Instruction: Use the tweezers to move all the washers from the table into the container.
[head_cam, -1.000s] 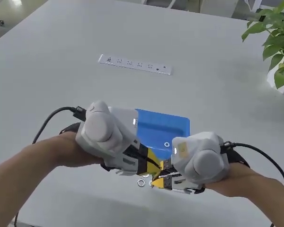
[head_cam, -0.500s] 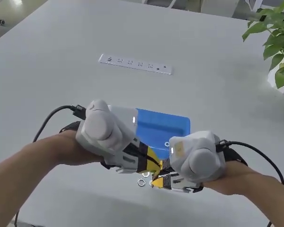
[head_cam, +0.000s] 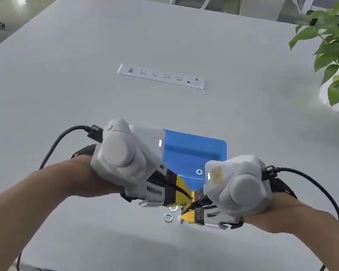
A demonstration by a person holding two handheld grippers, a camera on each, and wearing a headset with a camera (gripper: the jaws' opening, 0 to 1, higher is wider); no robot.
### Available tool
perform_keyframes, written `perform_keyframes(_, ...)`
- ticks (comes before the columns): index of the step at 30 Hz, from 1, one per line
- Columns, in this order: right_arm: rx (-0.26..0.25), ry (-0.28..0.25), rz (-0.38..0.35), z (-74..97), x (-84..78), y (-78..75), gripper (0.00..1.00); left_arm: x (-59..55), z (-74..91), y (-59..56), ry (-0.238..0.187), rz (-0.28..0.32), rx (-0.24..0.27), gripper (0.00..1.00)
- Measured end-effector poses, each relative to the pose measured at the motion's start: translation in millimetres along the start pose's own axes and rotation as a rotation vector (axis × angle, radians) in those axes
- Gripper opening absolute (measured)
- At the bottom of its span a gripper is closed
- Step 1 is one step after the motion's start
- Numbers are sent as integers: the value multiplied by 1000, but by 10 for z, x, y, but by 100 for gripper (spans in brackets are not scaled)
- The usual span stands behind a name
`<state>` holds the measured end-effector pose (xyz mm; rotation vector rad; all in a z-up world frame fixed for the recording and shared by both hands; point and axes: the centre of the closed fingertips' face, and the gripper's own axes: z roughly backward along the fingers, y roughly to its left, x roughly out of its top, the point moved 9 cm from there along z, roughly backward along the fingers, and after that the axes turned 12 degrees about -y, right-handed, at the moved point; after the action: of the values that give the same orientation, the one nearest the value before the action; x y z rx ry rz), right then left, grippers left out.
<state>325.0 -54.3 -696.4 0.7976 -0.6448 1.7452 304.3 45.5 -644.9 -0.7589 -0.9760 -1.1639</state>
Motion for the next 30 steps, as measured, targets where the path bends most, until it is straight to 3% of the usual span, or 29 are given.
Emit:
perform_keyframes(4, 10, 20, 16, -16, 10, 2, 8, -2, -6, -3, -1, 0, -3, 4)
perform_keyframes(17, 2, 36, -30, -9, -2, 0, 6, -1, -31, -7, -4, -2, -10, 4)
perform_keyframes(30, -16, 15, -62, 4, -21, -9, 5, 0, -22, 5, -3, 5, -5, 5)
